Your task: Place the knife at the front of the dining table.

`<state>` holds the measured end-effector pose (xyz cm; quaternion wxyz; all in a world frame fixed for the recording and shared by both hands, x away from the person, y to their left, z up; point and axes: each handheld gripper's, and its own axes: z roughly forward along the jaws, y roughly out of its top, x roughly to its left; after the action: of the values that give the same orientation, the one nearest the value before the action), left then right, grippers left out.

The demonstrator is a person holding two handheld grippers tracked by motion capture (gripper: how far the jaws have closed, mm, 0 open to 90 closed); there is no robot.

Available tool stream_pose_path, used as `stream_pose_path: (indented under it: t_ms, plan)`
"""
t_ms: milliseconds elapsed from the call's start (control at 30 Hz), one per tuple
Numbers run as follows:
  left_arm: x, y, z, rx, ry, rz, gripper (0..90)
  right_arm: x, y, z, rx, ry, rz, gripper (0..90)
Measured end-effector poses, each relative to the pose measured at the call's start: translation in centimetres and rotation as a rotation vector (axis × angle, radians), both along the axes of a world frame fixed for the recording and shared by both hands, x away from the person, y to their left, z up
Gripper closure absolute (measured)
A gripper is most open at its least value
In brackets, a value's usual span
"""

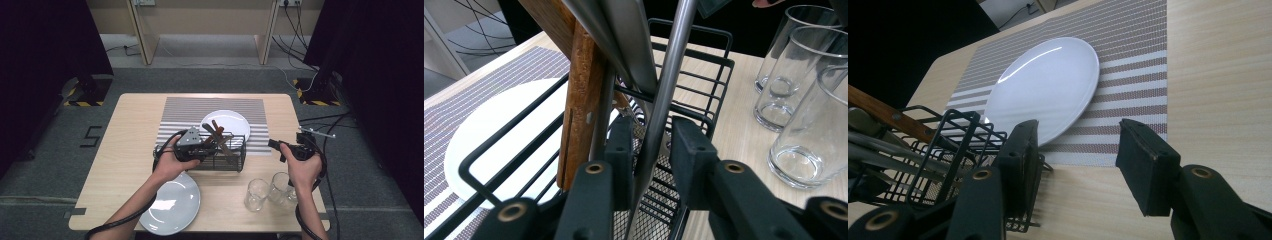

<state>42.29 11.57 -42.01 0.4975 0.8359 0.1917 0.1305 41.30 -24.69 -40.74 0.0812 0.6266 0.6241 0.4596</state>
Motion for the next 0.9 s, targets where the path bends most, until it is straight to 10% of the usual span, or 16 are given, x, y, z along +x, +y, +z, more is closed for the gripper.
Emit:
stream_pose_path:
  t_ms: [900]
  plan:
    - [0.36, 0.54, 0.52, 0.082, -0.120, -0.096, 82.4, 0.14, -0.13, -0.38, -0.003, 0.007, -0.018, 50.3]
